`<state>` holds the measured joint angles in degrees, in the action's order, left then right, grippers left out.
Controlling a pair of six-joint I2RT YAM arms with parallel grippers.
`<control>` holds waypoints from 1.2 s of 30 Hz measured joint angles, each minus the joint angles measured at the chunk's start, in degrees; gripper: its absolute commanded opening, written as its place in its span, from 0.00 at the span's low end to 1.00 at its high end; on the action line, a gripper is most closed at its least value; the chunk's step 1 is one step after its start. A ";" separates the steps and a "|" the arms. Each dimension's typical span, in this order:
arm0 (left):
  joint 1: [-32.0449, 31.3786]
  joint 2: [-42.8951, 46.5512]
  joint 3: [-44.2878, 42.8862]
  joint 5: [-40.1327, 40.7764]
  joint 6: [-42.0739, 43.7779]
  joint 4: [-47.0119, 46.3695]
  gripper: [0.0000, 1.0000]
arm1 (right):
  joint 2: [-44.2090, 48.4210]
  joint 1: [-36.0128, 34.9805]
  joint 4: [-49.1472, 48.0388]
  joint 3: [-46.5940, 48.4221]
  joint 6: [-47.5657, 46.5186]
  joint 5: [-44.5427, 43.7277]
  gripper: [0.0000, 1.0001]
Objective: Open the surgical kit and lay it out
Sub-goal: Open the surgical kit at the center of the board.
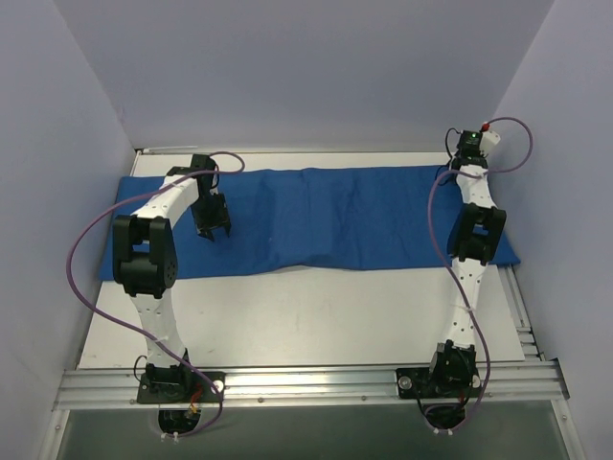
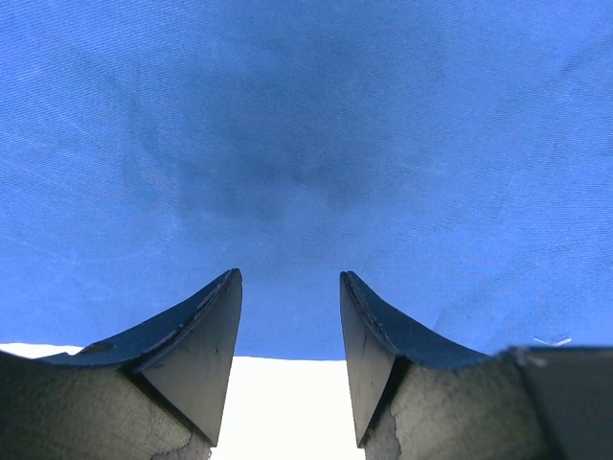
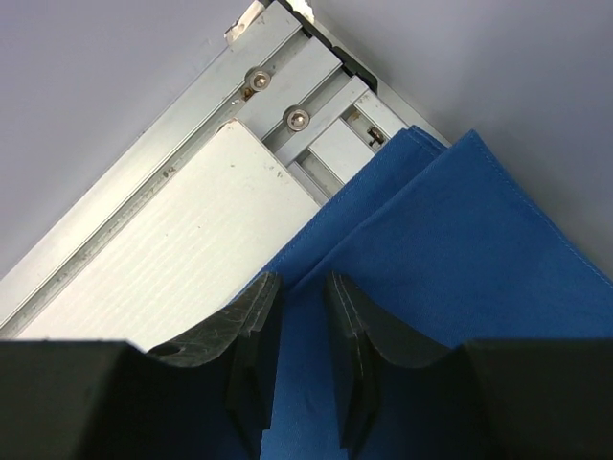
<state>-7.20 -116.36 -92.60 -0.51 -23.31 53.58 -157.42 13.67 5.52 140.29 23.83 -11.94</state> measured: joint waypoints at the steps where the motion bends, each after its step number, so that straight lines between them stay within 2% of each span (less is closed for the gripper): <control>1: 0.00 0.00 0.02 0.00 0.00 -0.02 0.54 | -0.09 0.09 -0.02 0.04 0.20 0.13 0.27; 6: 0.00 0.00 0.31 0.00 -0.04 -0.13 0.54 | -0.90 0.46 -1.11 0.85 0.66 0.79 0.26; 18: 0.00 0.11 0.98 -0.04 -0.11 -0.20 0.54 | -0.96 0.94 -0.61 0.96 -0.33 2.25 0.00; 27: 0.00 0.85 0.96 -0.04 -0.02 -0.20 0.54 | 0.48 0.98 0.04 -0.52 -1.22 2.97 0.00; 33: 0.00 1.55 0.72 -0.63 0.07 -0.33 0.54 | 7.52 1.03 7.61 -6.58 -0.72 2.93 0.00; 36: 0.00 1.55 0.50 -1.25 0.33 -0.46 0.54 | 13.84 1.03 9.94 -12.87 -0.07 3.10 0.00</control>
<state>-7.20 -114.80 -92.09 -1.76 -22.98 53.12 -143.59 14.70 15.46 127.42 23.77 -8.84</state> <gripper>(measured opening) 0.543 0.027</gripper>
